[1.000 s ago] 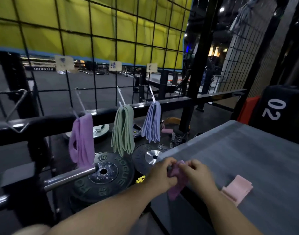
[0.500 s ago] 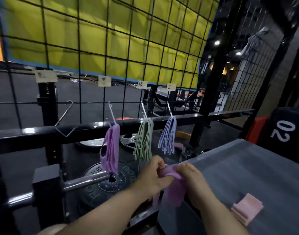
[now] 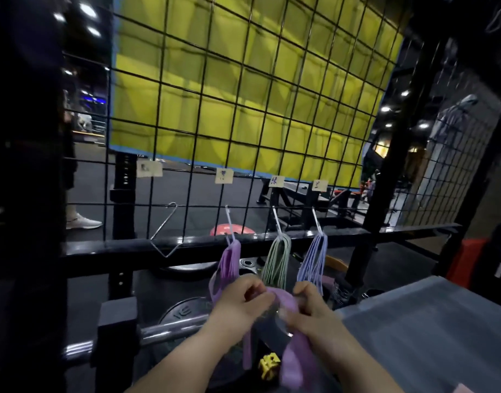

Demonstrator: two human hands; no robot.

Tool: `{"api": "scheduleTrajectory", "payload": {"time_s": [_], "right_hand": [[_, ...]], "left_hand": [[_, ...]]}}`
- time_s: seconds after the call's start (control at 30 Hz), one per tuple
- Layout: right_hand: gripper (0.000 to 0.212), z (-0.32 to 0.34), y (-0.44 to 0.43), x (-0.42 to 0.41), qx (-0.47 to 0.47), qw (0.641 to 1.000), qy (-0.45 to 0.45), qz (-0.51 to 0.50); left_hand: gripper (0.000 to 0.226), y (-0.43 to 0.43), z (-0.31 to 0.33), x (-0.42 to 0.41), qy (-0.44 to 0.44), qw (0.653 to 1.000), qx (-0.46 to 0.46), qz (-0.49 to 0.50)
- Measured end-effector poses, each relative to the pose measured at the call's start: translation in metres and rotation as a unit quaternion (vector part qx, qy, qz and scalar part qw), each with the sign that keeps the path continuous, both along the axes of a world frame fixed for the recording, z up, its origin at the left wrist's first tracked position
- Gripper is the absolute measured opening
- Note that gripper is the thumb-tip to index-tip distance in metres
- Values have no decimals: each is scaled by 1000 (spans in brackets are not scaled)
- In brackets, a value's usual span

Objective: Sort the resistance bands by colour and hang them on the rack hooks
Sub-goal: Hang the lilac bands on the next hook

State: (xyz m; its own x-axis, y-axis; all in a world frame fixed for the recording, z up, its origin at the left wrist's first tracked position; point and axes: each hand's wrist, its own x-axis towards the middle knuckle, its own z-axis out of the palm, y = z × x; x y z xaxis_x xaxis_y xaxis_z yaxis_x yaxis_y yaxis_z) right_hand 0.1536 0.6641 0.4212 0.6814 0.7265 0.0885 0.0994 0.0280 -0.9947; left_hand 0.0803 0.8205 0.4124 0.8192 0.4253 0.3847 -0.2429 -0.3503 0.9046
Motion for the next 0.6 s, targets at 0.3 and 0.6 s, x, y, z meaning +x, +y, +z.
{"api": "scheduleTrajectory", "payload": {"time_s": [0.3,0.6], "right_hand": [[14,37,44,-6,40,992,-89,75],[3,75,82,-8,20,981,-189,40]], "left_hand": [[13,47,5,-27,-55,998,-30,30],[16,57,22,-25,-142,977,-51,151]]}}
